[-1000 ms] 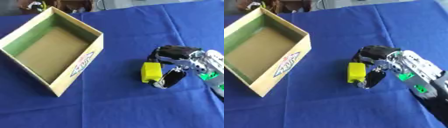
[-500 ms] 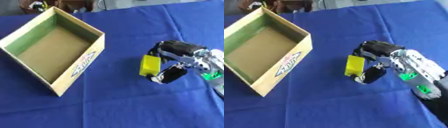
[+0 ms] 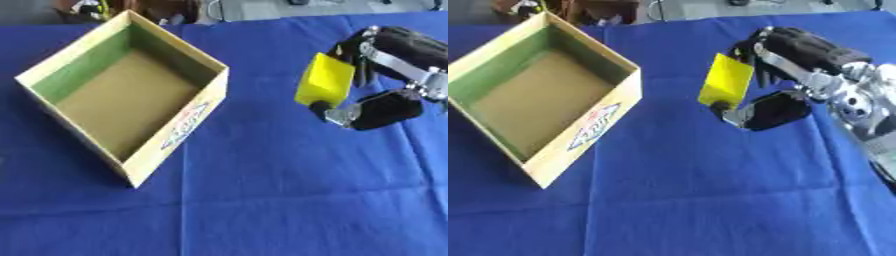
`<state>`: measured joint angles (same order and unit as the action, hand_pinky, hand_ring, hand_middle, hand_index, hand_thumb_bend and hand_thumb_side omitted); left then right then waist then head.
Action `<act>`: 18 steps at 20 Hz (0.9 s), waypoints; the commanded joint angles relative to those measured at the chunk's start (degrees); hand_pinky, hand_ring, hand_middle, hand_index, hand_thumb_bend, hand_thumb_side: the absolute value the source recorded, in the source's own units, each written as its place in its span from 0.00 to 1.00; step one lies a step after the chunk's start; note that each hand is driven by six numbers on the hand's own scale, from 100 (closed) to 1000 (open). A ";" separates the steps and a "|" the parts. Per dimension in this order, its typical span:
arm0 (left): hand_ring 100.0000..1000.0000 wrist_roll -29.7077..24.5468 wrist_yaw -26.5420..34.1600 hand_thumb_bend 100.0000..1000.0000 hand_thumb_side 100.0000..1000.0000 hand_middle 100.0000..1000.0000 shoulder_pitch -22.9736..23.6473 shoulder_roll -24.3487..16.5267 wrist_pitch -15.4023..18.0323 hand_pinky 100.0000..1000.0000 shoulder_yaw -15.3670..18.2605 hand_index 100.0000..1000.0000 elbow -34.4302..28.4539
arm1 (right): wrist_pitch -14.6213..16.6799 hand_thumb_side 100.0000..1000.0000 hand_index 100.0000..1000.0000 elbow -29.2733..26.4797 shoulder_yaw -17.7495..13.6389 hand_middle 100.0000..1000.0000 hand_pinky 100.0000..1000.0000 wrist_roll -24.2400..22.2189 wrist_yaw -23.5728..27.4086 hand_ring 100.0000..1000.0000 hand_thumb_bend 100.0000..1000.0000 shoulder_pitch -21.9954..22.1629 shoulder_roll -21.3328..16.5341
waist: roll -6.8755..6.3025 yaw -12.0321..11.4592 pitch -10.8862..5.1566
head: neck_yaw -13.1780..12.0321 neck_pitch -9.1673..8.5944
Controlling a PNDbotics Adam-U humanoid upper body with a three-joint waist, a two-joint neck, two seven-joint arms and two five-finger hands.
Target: Pick up objects on the table and place them in the box.
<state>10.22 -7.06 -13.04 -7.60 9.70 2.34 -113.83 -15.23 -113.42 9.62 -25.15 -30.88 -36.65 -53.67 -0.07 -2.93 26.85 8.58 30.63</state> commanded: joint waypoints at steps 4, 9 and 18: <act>0.37 -0.16 -0.17 0.00 0.91 0.50 0.04 -1.48 -0.06 0.18 -0.01 0.58 -0.76 | -0.47 0.46 0.39 -1.17 -2.13 0.27 0.34 3.38 2.80 0.36 0.00 -2.86 -3.86 | 1.44 -2.81 -1.87 | 1.61 0.08; 0.37 -0.47 0.03 0.00 0.89 0.50 0.11 -1.87 0.04 0.18 -0.31 0.58 -0.76 | -1.99 0.42 0.38 -1.17 -2.44 0.26 0.32 4.83 3.44 0.35 0.00 -5.36 -4.35 | 2.28 -5.13 -2.22 | 3.58 0.13; 0.37 -1.13 0.49 0.00 0.88 0.50 -0.70 -2.27 0.32 0.17 -0.83 0.58 -0.76 | -5.32 0.41 0.37 -1.17 -2.05 0.25 0.31 11.50 4.65 0.34 0.00 -12.65 -2.81 | 3.45 -9.29 -1.67 | 8.26 -0.82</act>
<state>9.34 -6.68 -13.25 -8.61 9.88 1.72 -113.83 -20.02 -113.73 8.24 -14.77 -26.63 -48.18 -55.60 3.51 -12.59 26.33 16.00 30.56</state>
